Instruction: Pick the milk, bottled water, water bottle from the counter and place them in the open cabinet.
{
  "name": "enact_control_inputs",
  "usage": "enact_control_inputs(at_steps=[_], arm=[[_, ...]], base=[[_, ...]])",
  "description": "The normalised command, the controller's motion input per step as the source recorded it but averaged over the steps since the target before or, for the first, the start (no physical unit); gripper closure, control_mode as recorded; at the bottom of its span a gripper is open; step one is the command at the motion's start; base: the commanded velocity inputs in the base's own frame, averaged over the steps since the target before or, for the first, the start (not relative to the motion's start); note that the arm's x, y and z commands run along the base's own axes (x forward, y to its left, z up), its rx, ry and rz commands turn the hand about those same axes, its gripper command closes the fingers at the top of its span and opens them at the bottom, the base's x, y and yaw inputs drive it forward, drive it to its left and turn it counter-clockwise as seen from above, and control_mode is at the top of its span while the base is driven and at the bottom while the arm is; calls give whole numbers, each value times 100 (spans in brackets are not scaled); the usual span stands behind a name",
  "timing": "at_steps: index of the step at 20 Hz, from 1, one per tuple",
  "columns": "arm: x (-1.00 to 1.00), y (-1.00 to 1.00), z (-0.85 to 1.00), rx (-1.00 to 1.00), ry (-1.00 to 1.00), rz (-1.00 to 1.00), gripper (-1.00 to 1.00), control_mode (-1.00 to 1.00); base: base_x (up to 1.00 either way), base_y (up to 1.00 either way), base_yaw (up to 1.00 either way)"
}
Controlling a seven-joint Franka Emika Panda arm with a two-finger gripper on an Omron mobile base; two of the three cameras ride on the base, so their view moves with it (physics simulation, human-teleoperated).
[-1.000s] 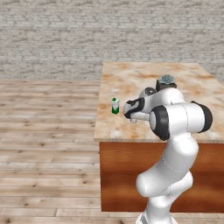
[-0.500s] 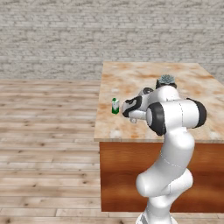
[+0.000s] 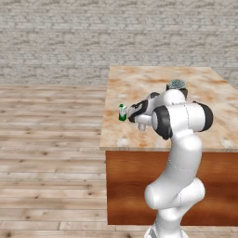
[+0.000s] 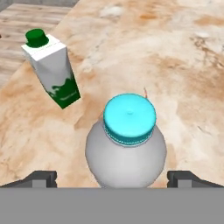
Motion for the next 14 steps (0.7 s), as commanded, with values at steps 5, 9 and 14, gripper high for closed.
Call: enact_control_inputs(at_steps=[5,9,14], arm=[[24,-5,-14,1,0,0,-100,-100],[26,-5,-17,1,0,0,-100,-100],[22,0,-24,0,1,0,100,-100]], base=[[0,0,0],[0,0,0],[0,0,0]])
